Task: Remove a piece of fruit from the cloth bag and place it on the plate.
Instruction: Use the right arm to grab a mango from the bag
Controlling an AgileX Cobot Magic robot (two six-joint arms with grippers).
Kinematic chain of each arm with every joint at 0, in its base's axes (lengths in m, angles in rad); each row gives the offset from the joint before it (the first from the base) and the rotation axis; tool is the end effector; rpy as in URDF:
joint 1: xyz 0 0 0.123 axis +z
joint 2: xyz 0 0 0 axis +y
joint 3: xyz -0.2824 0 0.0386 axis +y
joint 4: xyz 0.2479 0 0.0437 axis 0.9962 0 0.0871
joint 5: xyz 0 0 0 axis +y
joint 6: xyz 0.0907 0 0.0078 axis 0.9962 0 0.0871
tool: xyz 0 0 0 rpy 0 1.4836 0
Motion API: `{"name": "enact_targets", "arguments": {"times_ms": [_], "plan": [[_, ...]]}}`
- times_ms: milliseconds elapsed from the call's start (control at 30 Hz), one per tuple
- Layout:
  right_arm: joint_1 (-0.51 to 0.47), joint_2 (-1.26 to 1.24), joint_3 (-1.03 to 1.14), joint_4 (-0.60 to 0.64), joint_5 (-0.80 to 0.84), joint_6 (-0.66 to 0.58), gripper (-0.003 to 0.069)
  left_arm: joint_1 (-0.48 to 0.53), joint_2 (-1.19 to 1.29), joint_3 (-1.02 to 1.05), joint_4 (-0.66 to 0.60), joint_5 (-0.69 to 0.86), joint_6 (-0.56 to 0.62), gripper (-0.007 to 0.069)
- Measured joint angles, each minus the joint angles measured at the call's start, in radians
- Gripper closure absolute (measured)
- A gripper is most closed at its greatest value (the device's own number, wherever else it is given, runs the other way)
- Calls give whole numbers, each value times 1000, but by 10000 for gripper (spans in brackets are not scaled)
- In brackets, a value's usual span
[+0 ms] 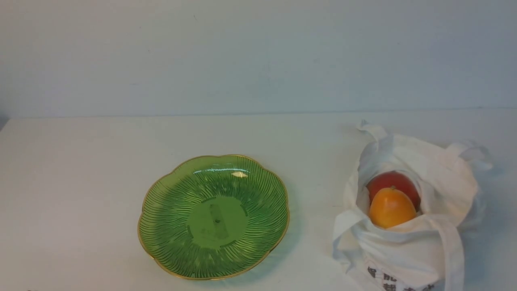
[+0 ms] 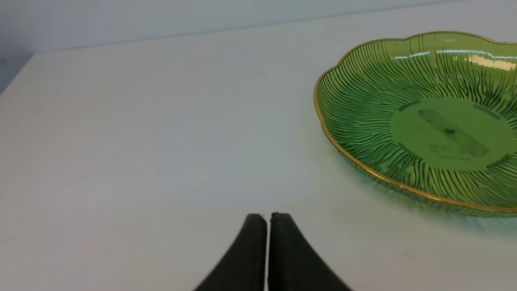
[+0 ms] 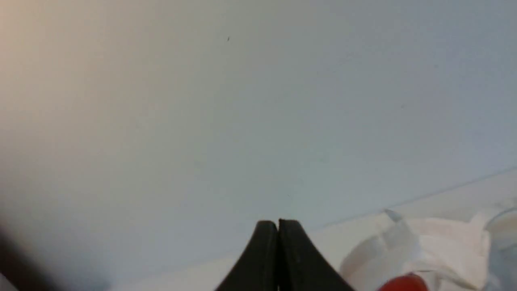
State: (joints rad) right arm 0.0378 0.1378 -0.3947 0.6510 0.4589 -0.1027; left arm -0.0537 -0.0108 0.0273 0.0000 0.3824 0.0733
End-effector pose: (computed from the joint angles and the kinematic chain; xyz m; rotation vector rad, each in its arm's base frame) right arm 0.0409 0.0261 0.3025 0.1593 1.6287 0.6294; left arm 0.0523 -0.0028 0.1701 0.1195 1.8787 0.0134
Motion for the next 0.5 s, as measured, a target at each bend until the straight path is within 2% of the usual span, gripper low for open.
{"name": "enact_targets", "arguments": {"times_ms": [67, 233, 333, 500], "plan": [[0, 158, -131, -160, 174, -12, 673, 0, 0, 0, 0, 0, 0, 633], [0, 460, -269, -351, 401, 24, 668, 0, 0, 0, 0, 0, 0, 633], [0, 654, -327, -334, 425, -34, 664, 0, 0, 0, 0, 0, 0, 633], [3, 929, -456, -160, 454, -227, 621, 0, 0, 0, 0, 0, 0, 633]]}}
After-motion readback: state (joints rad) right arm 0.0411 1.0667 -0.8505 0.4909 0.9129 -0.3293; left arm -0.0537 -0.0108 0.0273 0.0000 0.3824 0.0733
